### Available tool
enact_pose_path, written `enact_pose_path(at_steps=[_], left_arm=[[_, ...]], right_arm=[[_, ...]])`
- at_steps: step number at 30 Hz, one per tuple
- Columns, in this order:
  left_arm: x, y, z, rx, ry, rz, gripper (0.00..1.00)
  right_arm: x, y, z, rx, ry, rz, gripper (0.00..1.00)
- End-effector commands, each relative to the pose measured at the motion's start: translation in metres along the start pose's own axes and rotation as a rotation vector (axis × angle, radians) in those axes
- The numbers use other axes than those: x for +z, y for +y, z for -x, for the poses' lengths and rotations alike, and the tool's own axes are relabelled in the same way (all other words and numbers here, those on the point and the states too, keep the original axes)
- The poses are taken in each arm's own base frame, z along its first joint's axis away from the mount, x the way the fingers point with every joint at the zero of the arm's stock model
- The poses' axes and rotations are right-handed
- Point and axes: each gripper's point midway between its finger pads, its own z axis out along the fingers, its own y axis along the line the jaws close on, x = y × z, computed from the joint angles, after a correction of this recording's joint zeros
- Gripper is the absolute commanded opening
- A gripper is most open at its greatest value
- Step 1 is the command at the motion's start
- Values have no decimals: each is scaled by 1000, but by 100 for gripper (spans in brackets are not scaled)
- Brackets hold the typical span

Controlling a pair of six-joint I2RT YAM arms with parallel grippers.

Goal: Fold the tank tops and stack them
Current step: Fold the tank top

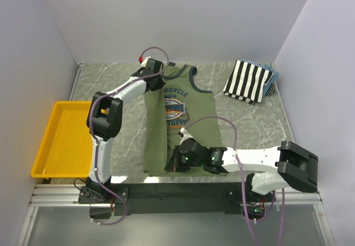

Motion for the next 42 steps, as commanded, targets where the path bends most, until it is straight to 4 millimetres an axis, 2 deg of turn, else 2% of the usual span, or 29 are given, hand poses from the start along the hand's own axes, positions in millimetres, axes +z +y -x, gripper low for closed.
enact_pose_path(at_steps=[1,11,31,38,40,42], left_arm=[[-1,-25,15,-20,-56,-42,1],[6,-38,-6,-6,-28,-62,0],[17,-48,-39,27,18,-80,1],[20,-46,-50,33,33,-81,1],[19,-47,-52,36,35,-89,3],[15,-50,-48,40,30,-101,11]], right_arm=[[-7,4,9,34,-55,37,0],[-13,-28,0,93,-72,1,0],[-13,-54,-7,148,-96,-29,0],[-14,-67,-12,173,-101,-46,0],[-15,-69,-10,171,-109,-55,0],[-17,-72,-10,170,-114,-76,1]])
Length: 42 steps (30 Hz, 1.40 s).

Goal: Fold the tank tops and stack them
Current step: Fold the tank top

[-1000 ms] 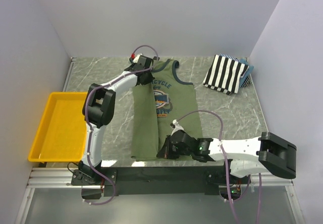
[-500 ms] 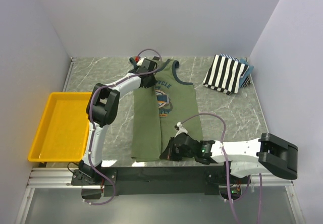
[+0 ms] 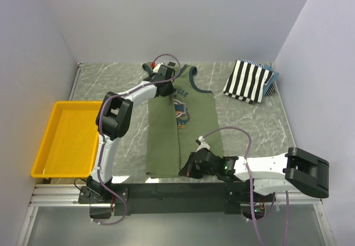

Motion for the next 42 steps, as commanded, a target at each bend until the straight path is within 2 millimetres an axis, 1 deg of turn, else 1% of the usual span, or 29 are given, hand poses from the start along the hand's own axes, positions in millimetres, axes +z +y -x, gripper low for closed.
enact_pose_path(at_steps=[1,3,4,5,8,12,14,15,16,18,20,22,23,24,25,26,27,29,31,32,33,34,35,36,38,39,40,41,42], left_arm=[[-7,-20,13,-11,-43,-72,14],[-19,-28,24,-1,-63,-101,30],[-25,-34,30,0,-74,-118,34],[-30,-38,36,5,-82,-135,41],[-53,-54,56,24,-97,-181,51],[-96,-71,75,6,-126,-256,53],[-103,-59,61,-24,-92,-241,51],[-122,-63,65,-56,-103,-268,50],[-119,-48,47,-69,-70,-238,49],[-139,-50,41,-85,-77,-277,48],[-137,-49,29,-68,-56,-309,48],[-131,-62,32,-7,-35,-336,47],[-112,-63,21,42,3,-323,47],[-119,-89,33,71,-19,-368,47],[-113,-91,26,98,7,-341,47],[-92,-90,12,139,36,-313,47],[-96,-108,12,154,30,-329,46],[-92,-115,-5,162,60,-328,45],[-89,-105,-28,157,89,-321,45],[-103,-115,-20,133,54,-370,45],[-101,-102,-41,135,92,-351,45],[-105,-100,-44,129,94,-351,45],[-120,-105,-43,120,82,-370,44],[-121,-95,-55,121,98,-353,44],[-139,-90,-64,101,98,-366,43],[-144,-88,-67,95,99,-372,43],[-154,-79,-74,81,109,-371,43],[-165,-86,-68,69,92,-398,43],[-165,-75,-78,67,108,-389,43]], right_arm=[[-5,10,12,10,-52,23,10],[-7,15,15,-2,-64,22,29],[-11,21,18,-10,-72,23,45],[-14,24,23,-25,-100,18,50],[-31,32,43,-39,-181,-11,57],[-67,23,79,-28,-324,-92,61],[-75,10,107,-5,-387,-130,62],[-79,6,113,4,-387,-133,62],[-84,-5,133,34,-435,-164,62],[-90,-19,147,19,-466,-219,62],[-99,-32,167,34,-508,-270,62],[-107,-45,179,37,-533,-340,63],[-115,-58,189,67,-562,-386,63],[-119,-67,192,75,-572,-421,63],[-123,-74,196,79,-582,-441,63],[-130,-87,207,129,-617,-466,63],[-131,-86,215,138,-635,-448,63],[-134,-96,231,158,-636,-461,63],[-140,-90,255,135,-660,-454,61],[-137,-86,262,130,-644,-432,60],[-138,-85,284,140,-665,-412,58],[-135,-81,295,104,-654,-385,56],[-119,-83,300,103,-588,-351,54],[-125,-74,326,89,-626,-321,49],[-110,-78,351,64,-576,-326,46],[-105,-80,359,62,-566,-330,46],[-89,-95,363,81,-528,-355,46],[-83,-98,367,83,-511,-356,46],[-79,-90,380,66,-505,-326,46]])
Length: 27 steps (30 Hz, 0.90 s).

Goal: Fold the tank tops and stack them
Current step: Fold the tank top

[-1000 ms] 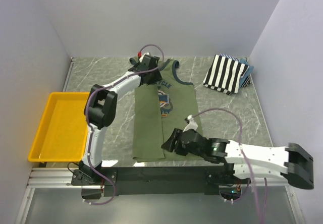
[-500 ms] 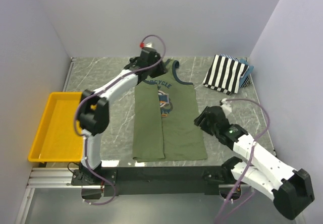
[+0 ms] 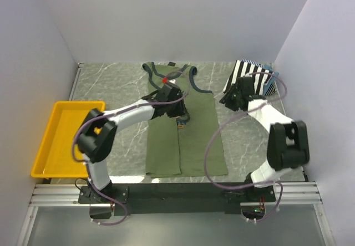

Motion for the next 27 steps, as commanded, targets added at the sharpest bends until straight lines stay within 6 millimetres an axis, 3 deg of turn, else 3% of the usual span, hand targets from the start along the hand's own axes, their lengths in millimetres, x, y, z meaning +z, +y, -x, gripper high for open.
enact_pose_path(at_steps=[1,2,4,5,6,7,8,10,11,16,27], left_arm=[[-50,-36,23,-46,-122,-151,43],[-58,-34,12,-51,-104,-163,42],[-72,-41,4,-50,-104,-205,42],[-72,-40,-15,-39,-69,-208,42],[-75,-43,-22,-36,-57,-220,41],[-81,-49,-27,-34,-55,-246,41],[-82,-51,-46,-19,-24,-253,41],[-88,-59,-59,-13,-12,-279,41],[-88,-61,-76,2,17,-283,40],[-93,-80,-117,46,76,-322,39],[-90,-110,-163,96,158,-364,38]], right_arm=[[26,28,17,-79,33,112,45],[45,21,9,-79,80,87,43],[56,35,19,-110,90,119,40],[69,28,13,-109,126,94,38],[73,35,21,-132,116,105,38],[78,35,23,-141,116,101,38],[86,35,25,-144,125,88,38],[93,33,28,-162,127,75,38],[98,32,30,-165,130,66,39],[120,31,35,-171,155,46,41],[140,34,35,-175,196,43,41]])
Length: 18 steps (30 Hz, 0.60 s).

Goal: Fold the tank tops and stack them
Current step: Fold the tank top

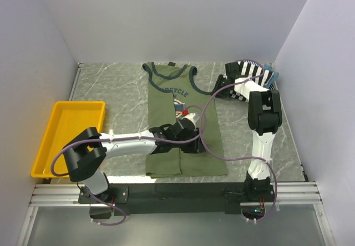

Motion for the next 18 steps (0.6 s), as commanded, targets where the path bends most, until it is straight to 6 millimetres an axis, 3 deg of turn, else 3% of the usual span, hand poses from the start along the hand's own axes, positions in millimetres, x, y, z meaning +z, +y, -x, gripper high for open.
enact_pose_path(at_steps=[1,3,7,13,18], left_arm=[[5,-29,4,0,-20,-67,38],[9,-32,-2,0,-9,-75,38],[21,-45,-9,15,-5,-120,37],[46,-60,-25,78,8,-120,35],[63,-60,-46,112,31,-94,34]], right_arm=[[-1,4,12,-18,-12,13,40],[-1,7,12,-25,-5,26,37],[-3,12,13,-23,-10,52,8],[-12,20,15,-31,-20,85,0],[-17,25,18,-34,-25,102,0]])
